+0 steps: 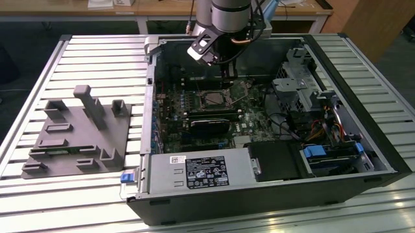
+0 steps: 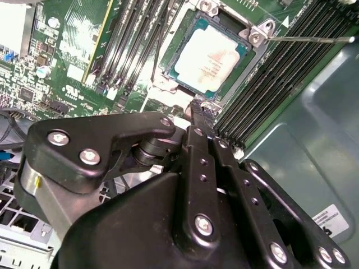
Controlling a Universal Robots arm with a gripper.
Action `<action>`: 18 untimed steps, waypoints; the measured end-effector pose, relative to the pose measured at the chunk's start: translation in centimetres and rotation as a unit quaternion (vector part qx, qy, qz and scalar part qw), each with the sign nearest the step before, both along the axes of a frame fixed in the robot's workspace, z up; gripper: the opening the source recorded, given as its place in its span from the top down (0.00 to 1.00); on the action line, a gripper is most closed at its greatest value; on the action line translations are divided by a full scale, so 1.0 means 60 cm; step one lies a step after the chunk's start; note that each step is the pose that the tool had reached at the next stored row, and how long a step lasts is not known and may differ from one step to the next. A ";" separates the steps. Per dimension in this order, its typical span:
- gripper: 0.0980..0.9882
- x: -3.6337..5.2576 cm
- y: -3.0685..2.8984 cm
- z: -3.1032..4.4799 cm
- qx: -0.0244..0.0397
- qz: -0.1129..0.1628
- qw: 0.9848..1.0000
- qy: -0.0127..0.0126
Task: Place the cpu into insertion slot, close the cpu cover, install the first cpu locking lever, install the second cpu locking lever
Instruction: 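Close the cpu cover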
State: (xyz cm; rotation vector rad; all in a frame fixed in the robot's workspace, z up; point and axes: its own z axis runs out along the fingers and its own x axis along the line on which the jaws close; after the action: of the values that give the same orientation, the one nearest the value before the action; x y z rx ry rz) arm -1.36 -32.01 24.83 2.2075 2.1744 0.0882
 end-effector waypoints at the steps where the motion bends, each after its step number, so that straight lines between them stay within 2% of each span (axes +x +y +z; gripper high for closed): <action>1: 0.99 0.002 0.0000 0.000 0.000 0.000 1.000 0.000; 9: 0.99 0.018 0.0000 0.000 0.000 0.000 1.000 0.000; 18: 0.99 0.046 0.0000 0.000 0.000 0.000 1.000 0.000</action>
State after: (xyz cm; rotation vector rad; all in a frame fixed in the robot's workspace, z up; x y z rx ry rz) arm 1.40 -32.01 24.84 2.2076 2.1743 0.0880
